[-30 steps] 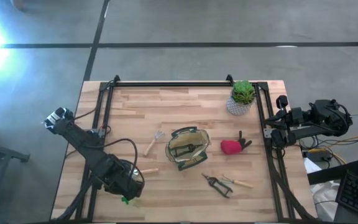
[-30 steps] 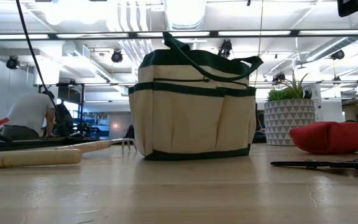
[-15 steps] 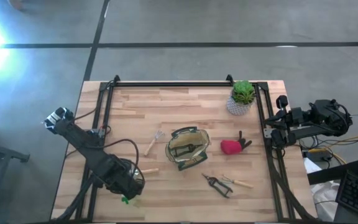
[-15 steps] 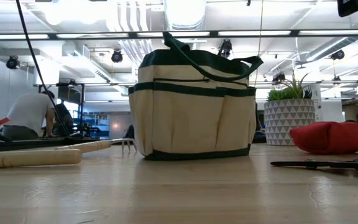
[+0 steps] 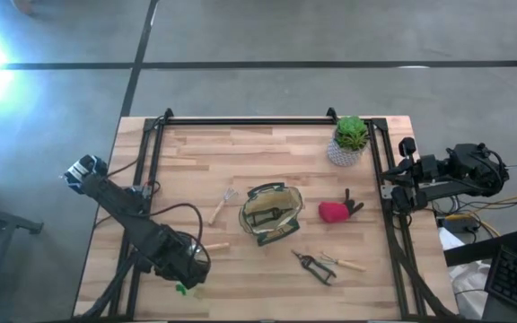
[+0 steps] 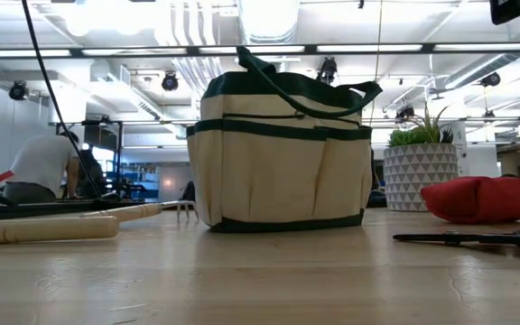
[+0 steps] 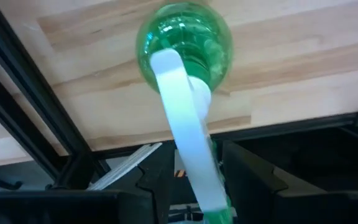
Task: Pick & Place Garden tools in Gardening bag
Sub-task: Put the green spray bottle into the green gardening bag
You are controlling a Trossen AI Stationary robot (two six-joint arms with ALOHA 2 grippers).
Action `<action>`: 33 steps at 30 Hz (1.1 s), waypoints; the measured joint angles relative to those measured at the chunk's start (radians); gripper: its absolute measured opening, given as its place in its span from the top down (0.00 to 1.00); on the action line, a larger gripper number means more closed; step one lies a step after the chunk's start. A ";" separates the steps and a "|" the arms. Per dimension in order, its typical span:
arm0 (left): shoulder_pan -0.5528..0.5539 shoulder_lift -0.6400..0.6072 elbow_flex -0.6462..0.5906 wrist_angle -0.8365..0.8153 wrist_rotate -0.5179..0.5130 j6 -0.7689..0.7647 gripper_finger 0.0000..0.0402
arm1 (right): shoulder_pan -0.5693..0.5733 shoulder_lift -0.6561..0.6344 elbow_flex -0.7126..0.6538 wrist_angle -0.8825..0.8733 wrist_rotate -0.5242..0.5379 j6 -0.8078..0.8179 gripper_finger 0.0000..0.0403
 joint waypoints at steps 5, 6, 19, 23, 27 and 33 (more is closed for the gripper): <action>0.000 0.000 -0.058 0.057 0.020 0.025 0.66 | 0.000 0.000 0.000 0.000 0.000 0.000 0.98; 0.000 0.000 -0.067 0.074 0.026 0.030 0.66 | 0.000 0.000 0.000 0.000 0.000 0.000 0.98; 0.000 0.000 -0.073 0.114 0.026 0.129 0.88 | 0.000 0.000 0.000 0.000 0.000 0.000 0.98; 0.000 0.000 -0.073 0.112 0.027 0.168 0.88 | 0.000 0.000 0.000 0.000 0.000 0.000 0.98; 0.000 -0.005 -0.073 0.112 0.040 0.209 0.88 | 0.000 0.000 0.000 0.000 0.000 0.000 0.98; 0.000 -0.060 -0.063 0.105 0.033 0.213 0.88 | 0.000 0.000 0.000 0.000 0.000 0.000 0.98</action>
